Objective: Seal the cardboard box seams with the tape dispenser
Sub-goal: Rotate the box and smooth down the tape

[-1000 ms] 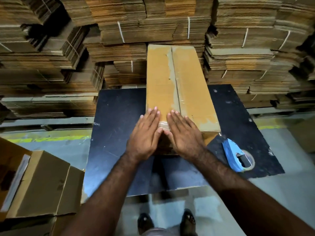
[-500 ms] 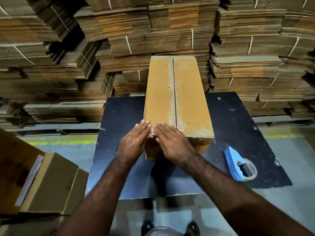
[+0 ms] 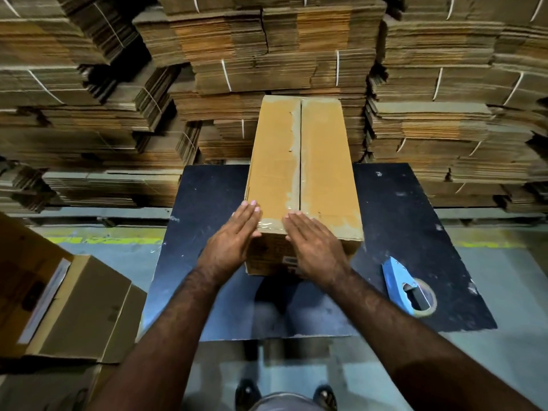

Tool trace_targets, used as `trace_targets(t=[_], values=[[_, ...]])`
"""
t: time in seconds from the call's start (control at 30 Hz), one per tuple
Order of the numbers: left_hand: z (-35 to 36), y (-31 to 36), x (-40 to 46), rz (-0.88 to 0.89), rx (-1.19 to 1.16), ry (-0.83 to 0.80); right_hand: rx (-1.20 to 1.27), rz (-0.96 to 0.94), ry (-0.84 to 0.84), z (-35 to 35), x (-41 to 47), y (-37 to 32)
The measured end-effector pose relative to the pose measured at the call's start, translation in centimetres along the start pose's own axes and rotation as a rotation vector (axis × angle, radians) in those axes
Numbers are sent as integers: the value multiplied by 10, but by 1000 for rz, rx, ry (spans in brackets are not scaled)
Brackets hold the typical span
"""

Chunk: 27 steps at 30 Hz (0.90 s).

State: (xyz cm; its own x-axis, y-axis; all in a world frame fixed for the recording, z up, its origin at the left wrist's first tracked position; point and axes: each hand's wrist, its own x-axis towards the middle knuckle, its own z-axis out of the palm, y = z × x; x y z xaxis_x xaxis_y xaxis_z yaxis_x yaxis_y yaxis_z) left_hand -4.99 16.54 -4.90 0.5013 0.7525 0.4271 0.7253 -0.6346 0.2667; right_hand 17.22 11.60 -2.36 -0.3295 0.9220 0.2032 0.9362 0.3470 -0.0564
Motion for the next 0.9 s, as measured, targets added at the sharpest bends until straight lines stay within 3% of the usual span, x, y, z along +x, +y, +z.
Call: trace_targets(t=[0.27,0.47,0.63,0.8,0.9], values=[[-10,13,0,-83,86,-90,-6,155,14,-22,-50,61],[12,83,38,8,160,-159,38,134,73,-19,-28,62],[24,78,33,-59,260,-165,33,25,91,-4,-46,94],[19,86,34,-81,283,-177,239,99,141,-3,-67,100],[18,112,38,-88,237,-178,444,218,256,-14,-81,110]])
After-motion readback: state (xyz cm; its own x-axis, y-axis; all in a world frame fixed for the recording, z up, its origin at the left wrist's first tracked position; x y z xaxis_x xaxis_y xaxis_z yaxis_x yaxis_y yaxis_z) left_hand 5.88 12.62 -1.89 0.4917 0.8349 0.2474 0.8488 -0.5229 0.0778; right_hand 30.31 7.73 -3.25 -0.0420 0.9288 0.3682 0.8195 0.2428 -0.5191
